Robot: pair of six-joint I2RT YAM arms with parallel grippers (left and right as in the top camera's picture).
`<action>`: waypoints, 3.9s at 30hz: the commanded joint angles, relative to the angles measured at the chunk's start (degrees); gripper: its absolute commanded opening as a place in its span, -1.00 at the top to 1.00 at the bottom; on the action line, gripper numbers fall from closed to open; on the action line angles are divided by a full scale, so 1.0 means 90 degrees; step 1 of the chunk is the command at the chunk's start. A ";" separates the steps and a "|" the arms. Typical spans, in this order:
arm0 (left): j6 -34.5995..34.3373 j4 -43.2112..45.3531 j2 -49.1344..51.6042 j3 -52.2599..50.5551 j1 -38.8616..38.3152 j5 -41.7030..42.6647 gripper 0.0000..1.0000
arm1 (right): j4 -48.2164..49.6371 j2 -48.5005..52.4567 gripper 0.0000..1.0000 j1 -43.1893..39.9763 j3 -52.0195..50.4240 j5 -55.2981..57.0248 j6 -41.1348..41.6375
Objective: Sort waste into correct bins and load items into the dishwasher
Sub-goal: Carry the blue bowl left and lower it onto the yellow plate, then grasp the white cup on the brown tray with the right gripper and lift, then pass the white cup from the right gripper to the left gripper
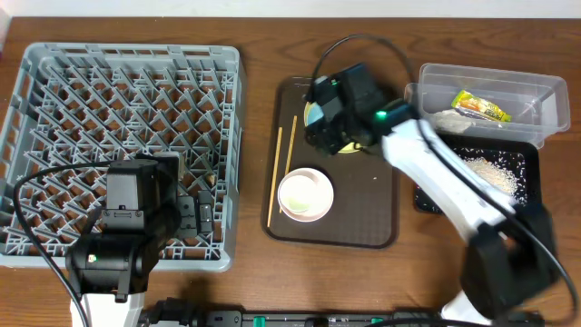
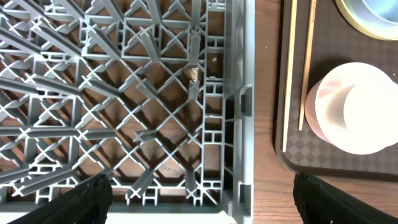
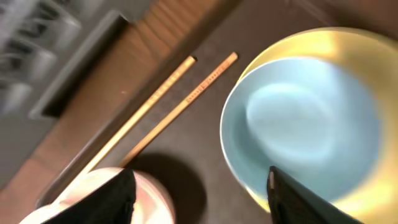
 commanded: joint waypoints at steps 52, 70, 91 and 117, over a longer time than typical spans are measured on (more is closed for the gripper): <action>-0.1938 0.1515 0.0418 0.0070 0.0032 0.2115 -0.90 | -0.1761 -0.0508 0.98 -0.1166 0.0075 -0.3463 0.0658; -0.4146 0.5394 0.2895 0.0070 0.0024 0.7414 -0.89 | -0.0019 -0.0500 0.98 -0.1217 0.0075 -0.5977 0.0850; -0.5469 0.7332 0.3106 0.0070 -0.1001 0.8359 -0.56 | 0.0709 -0.0500 0.98 -0.1217 0.0075 -0.6183 0.1229; -0.4214 0.8085 0.3109 0.0070 -0.1154 0.8051 0.58 | 0.0350 -0.0500 0.53 -0.1188 0.0075 -0.6152 0.1083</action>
